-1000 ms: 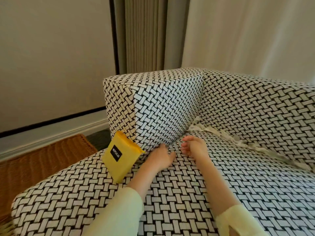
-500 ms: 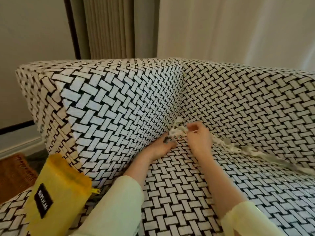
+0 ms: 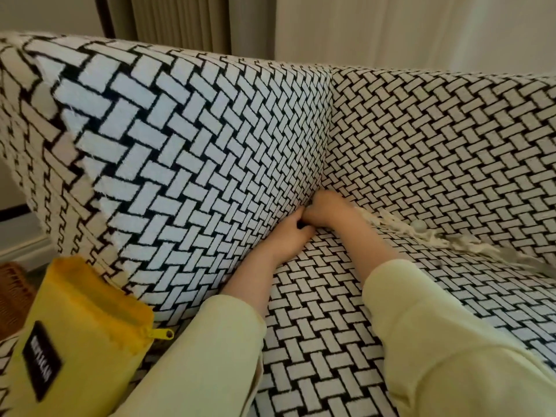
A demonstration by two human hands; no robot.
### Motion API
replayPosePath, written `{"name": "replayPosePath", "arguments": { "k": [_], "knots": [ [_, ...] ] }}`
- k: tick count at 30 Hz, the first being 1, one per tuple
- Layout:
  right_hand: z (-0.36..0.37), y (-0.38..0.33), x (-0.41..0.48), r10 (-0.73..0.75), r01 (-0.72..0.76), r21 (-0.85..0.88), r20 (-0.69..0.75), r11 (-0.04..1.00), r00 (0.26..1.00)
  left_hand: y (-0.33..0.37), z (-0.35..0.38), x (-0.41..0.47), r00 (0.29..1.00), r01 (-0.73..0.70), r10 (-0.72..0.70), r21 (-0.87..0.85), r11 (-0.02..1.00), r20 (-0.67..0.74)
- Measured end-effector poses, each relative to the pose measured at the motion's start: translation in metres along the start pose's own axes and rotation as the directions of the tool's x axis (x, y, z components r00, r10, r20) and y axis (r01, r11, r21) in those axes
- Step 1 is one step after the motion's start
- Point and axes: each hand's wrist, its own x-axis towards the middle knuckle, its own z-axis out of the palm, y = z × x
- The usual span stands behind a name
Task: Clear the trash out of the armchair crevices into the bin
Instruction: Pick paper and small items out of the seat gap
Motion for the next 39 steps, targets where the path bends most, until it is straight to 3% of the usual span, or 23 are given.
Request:
{"name": "replayPosePath", "arguments": {
  "k": [2,7,22,26,33,36,39],
  "knots": [
    [0.002,-0.001,0.002,0.058,-0.059,0.027,0.027,0.998,0.998,0.000,-0.001,-0.001,1.000,-0.006,0.006,0.005,1.000,-0.002],
    [0.002,-0.001,0.006,0.139,-0.134,0.076,-0.069,0.988,0.988,0.002,0.000,-0.002,1.000,-0.024,0.024,0.013,1.000,0.001],
    [0.011,-0.005,0.011,0.146,-0.124,0.112,-0.211,0.986,0.966,0.003,-0.001,-0.002,0.999,-0.020,0.019,0.026,0.999,0.051],
    [0.014,-0.004,0.014,0.124,-0.108,0.094,-0.188,0.990,0.974,0.000,0.000,0.000,0.999,-0.016,0.014,0.054,0.998,0.044],
    [0.009,0.010,0.023,0.199,-0.106,0.300,-0.300,0.948,0.933,0.003,-0.001,0.000,0.999,0.019,-0.022,0.106,0.994,0.027],
    [0.006,0.009,0.022,0.218,-0.137,0.309,-0.245,0.941,0.945,0.002,0.001,0.000,0.998,0.041,-0.044,0.088,0.995,0.037],
    [-0.005,0.007,0.019,0.174,-0.166,0.319,0.005,0.933,0.985,0.001,0.000,-0.001,0.998,0.041,-0.044,0.073,0.996,0.036]
  ]
}}
